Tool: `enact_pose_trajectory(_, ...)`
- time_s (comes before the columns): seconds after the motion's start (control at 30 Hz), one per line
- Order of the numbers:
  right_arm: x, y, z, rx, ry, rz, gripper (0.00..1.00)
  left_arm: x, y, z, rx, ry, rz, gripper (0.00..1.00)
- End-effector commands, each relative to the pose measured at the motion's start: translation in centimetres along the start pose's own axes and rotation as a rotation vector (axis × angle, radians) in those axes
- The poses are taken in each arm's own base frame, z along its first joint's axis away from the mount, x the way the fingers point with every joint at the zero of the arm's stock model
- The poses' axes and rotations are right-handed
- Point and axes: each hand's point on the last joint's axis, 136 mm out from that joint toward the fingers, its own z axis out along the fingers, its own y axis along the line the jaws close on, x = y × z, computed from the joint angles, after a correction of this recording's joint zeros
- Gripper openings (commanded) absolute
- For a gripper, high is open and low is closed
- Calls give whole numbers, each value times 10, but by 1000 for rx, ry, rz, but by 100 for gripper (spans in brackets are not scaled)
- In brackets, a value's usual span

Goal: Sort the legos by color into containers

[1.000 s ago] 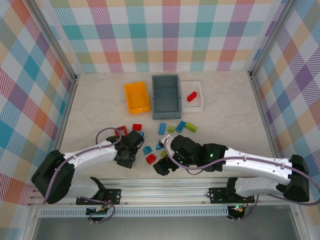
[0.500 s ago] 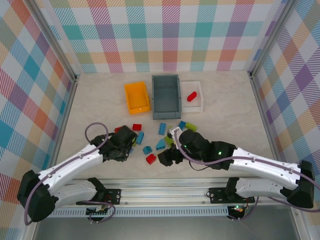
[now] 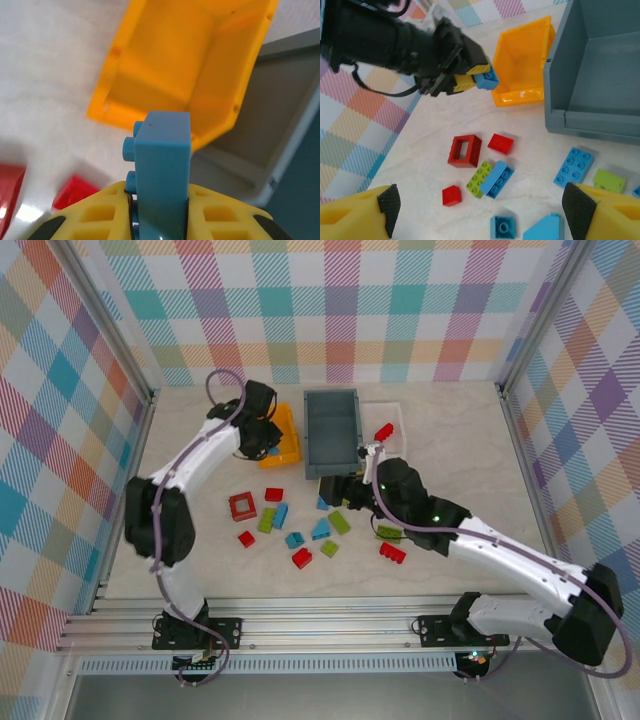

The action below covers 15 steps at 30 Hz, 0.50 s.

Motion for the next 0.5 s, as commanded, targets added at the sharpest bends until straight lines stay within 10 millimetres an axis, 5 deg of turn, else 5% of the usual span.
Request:
enact_pose_trajectory(0.0, -37, 20, 11, -52, -92, 33, 86, -21, -3, 24, -34, 17, 147, 22)
enact_pose_trajectory(0.27, -25, 16, 24, -35, -43, 39, 86, -43, -14, 72, -64, 25, 188, 31)
enact_pose_trajectory(0.47, -13, -7, 17, 60, -15, 34, 87, -33, 1, 73, -105, 51, 189, 54)
